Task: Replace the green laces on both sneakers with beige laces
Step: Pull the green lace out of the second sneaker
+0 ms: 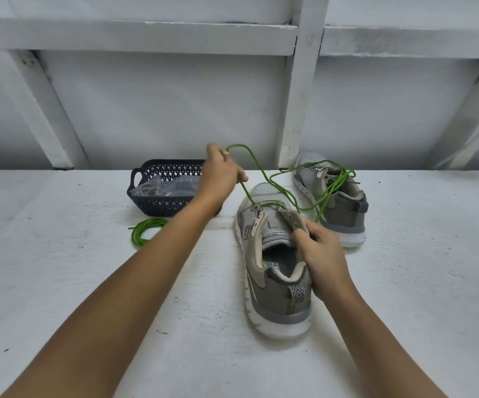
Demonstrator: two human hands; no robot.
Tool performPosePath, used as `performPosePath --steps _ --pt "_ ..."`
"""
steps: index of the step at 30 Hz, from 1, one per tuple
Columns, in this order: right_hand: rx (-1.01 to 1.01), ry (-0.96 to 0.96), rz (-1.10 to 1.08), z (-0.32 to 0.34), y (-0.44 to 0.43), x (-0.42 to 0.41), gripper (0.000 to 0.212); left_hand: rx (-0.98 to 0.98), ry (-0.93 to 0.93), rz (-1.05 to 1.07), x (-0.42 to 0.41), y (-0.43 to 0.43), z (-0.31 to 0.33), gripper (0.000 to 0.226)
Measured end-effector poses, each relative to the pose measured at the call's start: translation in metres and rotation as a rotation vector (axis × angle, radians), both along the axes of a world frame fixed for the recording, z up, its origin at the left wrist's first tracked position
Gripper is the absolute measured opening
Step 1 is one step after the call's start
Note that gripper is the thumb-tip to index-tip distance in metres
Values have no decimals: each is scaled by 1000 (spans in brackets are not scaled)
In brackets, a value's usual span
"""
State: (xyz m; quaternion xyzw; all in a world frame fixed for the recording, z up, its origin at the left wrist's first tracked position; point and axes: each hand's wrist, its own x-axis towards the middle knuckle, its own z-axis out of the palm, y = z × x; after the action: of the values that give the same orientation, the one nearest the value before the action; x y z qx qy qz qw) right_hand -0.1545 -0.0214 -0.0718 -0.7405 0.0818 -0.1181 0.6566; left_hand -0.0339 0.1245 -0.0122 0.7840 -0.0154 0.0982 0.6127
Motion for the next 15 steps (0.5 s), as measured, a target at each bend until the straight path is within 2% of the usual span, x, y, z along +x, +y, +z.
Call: performPosePath --steps 1,3,6,9,11,12,15 --pt "-1 -1 -4 0 0 0 27 -43 -22 37 2 4 10 7" --pt "-6 5 -10 0 0 0 29 70 -94 102 6 13 23 8" --pt "-22 10 -5 -1 0 0 30 382 -163 87 2 17 21 26" --pt "-18 1 0 -1 0 0 27 780 -233 76 -11 10 0 51" --pt "-15 -8 6 0 1 0 25 992 -386 109 -18 8 -13 47" --pt "-15 -14 9 1 1 -1 25 1076 -417 57 -18 7 -18 39" --pt "-11 -9 5 1 1 -2 28 1152 -249 -209 -17 1 -34 32"
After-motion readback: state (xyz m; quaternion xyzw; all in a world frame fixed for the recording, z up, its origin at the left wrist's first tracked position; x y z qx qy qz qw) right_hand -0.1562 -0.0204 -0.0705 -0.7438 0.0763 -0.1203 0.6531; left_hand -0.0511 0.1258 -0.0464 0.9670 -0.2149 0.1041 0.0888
